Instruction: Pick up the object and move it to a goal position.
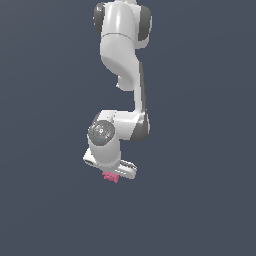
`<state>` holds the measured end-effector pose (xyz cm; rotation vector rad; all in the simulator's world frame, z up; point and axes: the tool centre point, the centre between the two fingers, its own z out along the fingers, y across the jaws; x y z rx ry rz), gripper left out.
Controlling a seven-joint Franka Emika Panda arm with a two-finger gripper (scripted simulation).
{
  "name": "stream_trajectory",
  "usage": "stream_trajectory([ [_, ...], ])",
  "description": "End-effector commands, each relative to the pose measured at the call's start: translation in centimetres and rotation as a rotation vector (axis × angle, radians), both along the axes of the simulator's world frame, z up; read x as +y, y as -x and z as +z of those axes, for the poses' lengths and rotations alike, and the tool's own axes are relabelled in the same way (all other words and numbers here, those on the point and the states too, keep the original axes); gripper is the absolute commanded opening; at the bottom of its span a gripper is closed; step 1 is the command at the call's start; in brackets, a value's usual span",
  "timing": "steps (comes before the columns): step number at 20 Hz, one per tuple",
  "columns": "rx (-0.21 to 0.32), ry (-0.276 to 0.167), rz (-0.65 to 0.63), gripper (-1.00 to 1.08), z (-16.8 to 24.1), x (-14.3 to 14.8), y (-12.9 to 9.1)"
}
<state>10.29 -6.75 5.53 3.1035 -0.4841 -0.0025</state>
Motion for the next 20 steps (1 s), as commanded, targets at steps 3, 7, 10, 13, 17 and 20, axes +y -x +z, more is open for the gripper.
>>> stream_trajectory([
  [3,-0.002,0.0,0.002,-1.0,2.5,3.3,0.0],
  [7,-0.002,0.0,0.002,-1.0,5.4,7.2,0.2],
  [10,-0.001,0.0,0.002,-1.0,7.5,10.1,0.2],
  [13,-0.001,0.0,0.002,-1.0,9.7,12.9,0.3],
  [17,-0.002,0.001,0.002,-1.0,12.5,16.7,0.3],
  [20,-0.002,0.001,0.002,-1.0,14.6,19.4,0.3],
])
